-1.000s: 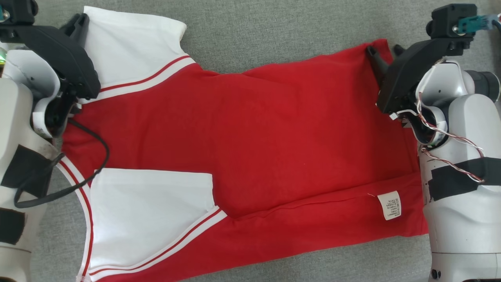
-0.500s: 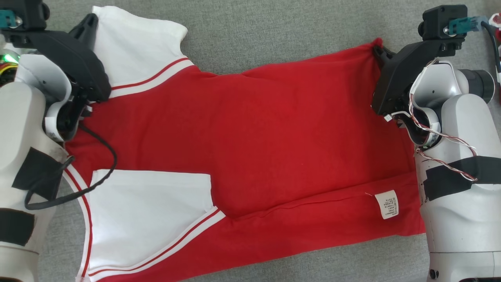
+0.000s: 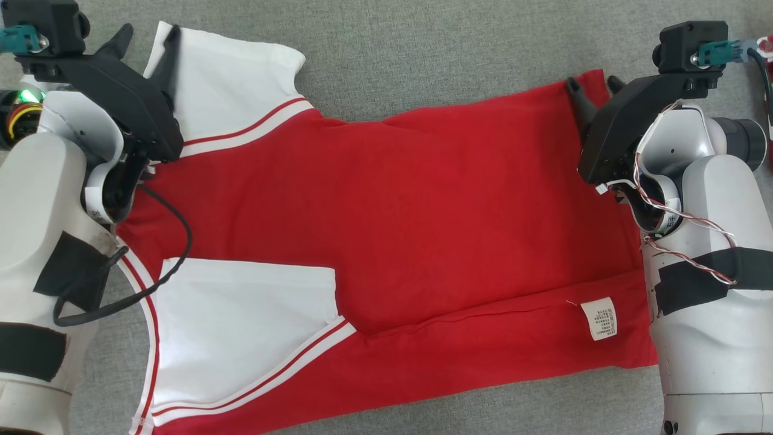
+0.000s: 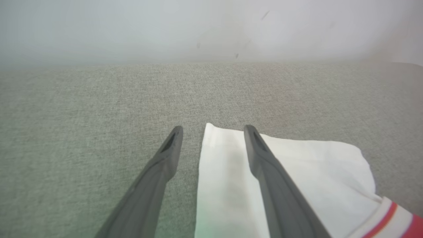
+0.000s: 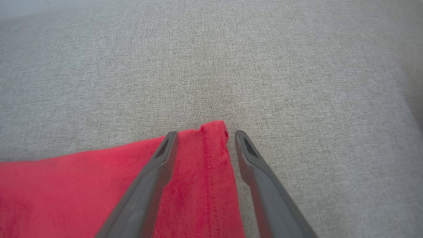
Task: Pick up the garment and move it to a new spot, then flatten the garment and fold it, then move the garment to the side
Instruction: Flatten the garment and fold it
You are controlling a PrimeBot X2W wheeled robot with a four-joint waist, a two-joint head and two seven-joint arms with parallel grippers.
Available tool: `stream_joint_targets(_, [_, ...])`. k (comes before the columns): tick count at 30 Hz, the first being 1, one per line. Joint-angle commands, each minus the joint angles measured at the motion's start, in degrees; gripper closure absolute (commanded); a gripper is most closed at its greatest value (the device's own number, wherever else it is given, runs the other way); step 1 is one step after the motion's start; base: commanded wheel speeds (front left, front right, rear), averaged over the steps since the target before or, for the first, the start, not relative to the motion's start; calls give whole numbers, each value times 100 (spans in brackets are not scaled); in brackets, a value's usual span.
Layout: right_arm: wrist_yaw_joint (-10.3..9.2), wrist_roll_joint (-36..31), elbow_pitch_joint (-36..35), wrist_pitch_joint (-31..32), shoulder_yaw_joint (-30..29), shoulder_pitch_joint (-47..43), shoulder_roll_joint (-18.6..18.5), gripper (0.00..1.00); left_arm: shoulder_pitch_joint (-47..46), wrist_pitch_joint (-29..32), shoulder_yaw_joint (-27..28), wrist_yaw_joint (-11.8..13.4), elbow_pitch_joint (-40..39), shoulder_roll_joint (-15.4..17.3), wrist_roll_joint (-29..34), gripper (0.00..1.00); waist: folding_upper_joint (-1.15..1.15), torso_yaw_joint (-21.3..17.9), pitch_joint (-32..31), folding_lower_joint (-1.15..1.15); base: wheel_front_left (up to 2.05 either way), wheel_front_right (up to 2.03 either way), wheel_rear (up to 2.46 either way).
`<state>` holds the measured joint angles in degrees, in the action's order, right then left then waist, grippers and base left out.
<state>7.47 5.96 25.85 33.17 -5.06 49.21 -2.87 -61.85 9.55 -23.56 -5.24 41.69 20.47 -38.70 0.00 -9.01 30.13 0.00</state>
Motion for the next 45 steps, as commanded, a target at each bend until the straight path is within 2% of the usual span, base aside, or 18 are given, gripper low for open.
stream_joint_targets(1, [-1, -1, 17, -51, 2, -47, -4, 0, 67, -42, -12, 0, 30, -11, 27, 0, 0, 2, -19, 0, 0, 0, 0])
stream_joint_targets(8, [-1, 12, 61, -108, 29, -19, -3, 0, 1, 25, -80, -44, 81, 5, -19, 0, 0, -26, -68, 0, 0, 0, 0])
stream_joint_targets(23, [-1, 208, 182, -173, 276, 77, -2, 0, -103, 422, -218, 62, 356, 152, 3, 0, 0, -177, 129, 0, 0, 0, 0])
stream_joint_targets(24, [-1, 209, 204, -154, 293, 81, -1, 0, -101, 463, -221, 50, 363, 150, -25, 12, 0, -180, 135, 0, 0, 0, 0])
stream_joint_targets(25, [-1, 203, 221, -128, 308, 88, -1, 0, -103, 525, -233, 32, 376, 148, -49, 51, 0, -182, 142, 0, 0, 0, 0])
stream_joint_targets(26, [-1, 201, 229, -104, 315, 99, -1, 0, -108, 570, -245, 33, 372, 143, -67, 58, 0, -182, 155, 0, 0, 0, 0])
stream_joint_targets(27, [-1, 203, 232, -101, 319, 110, 0, 0, -111, 604, -252, 26, 361, 136, -88, 85, 0, -180, 170, 0, 0, 0, 0])
stream_joint_targets(28, [-1, 212, 240, -85, 338, 115, 0, 0, -104, 664, -267, 14, 361, 130, -102, 100, 0, -181, 185, 0, 0, 0, 0])
stream_joint_targets(39, [-1, 160, 235, 120, 369, 151, -15, 0, -82, 728, -221, -59, 218, 274, -264, 100, 0, -180, 261, 0, 0, 0, 0])
stream_joint_targets(41, [-1, 131, 211, 103, 335, 164, -31, 64, -78, 715, -225, -71, 179, 282, -281, 100, 0, -173, 260, 0, 0, 0, 0])
stream_joint_targets(42, [-1, 113, 210, 97, 318, 170, -32, 100, -75, 708, -226, -71, 164, 279, -300, 100, 0, -169, 261, 0, 0, 0, 0])
stream_joint_targets(45, [-1, 38, 221, 108, 274, 173, -35, 100, -61, 680, -239, -78, 123, 266, -311, 100, 0, -155, 263, 0, 0, 0, 0])
